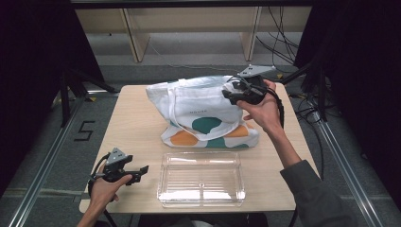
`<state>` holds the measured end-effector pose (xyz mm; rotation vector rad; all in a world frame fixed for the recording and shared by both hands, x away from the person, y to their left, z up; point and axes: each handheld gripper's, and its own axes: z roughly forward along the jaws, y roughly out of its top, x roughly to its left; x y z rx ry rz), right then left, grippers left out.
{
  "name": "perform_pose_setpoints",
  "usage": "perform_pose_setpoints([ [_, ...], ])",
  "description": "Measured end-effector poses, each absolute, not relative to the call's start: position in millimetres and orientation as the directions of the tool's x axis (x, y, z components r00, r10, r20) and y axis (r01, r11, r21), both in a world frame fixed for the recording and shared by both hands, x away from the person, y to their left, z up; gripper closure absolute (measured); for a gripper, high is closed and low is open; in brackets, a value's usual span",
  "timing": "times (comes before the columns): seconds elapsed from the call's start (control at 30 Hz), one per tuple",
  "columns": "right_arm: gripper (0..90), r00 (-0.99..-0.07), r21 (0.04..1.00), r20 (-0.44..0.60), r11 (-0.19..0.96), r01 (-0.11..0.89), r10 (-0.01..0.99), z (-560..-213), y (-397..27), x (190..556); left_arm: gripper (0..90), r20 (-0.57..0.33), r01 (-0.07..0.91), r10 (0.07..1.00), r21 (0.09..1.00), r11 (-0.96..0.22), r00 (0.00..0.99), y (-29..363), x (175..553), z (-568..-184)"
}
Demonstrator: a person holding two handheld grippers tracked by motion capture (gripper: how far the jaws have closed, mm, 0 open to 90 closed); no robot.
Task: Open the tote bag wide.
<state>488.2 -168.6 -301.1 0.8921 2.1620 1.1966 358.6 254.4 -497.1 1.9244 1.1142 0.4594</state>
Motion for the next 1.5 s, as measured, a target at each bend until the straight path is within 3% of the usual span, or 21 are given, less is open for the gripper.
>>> perform_pose_setpoints([
  [0.2,62.3,-0.682,0.862,-0.116,0.414,0.292,0.723,-301.6,-170.9,494.2,18.2,-0.089,0.525,0.837,0.813,-0.251,0.539,254.1,358.8,-497.3],
  [0.23,68.8,-0.679,0.862,-0.094,0.401,0.311,0.728,-302.4,-171.4,494.0,18.2,-0.088,0.524,0.838,0.814,-0.252,0.539,254.0,358.8,-497.3],
  [0.43,85.6,-0.694,0.869,-0.129,0.418,0.265,0.709,-300.2,-175.9,490.4,18.2,-0.087,0.52,0.836,0.816,-0.252,0.541,253.9,358.9,-497.3],
  [0.8,86.9,-0.74,0.87,-0.239,0.478,0.125,0.629,-298.4,-191.2,439.7,18.2,-0.093,0.527,0.84,0.813,-0.245,0.534,253.4,359.1,-498.4],
  [0.97,87.0,-0.748,0.859,-0.239,0.494,0.134,0.619,-317.9,-197.6,438.6,18.2,-0.093,0.533,0.844,0.811,-0.243,0.528,254.1,359.2,-498.2],
  [1.5,87.0,-0.756,0.817,-0.11,0.492,0.301,0.645,-399.9,-200.6,470.2,19.4,-0.101,0.527,0.844,0.818,-0.232,0.527,255.9,359.5,-497.0],
])
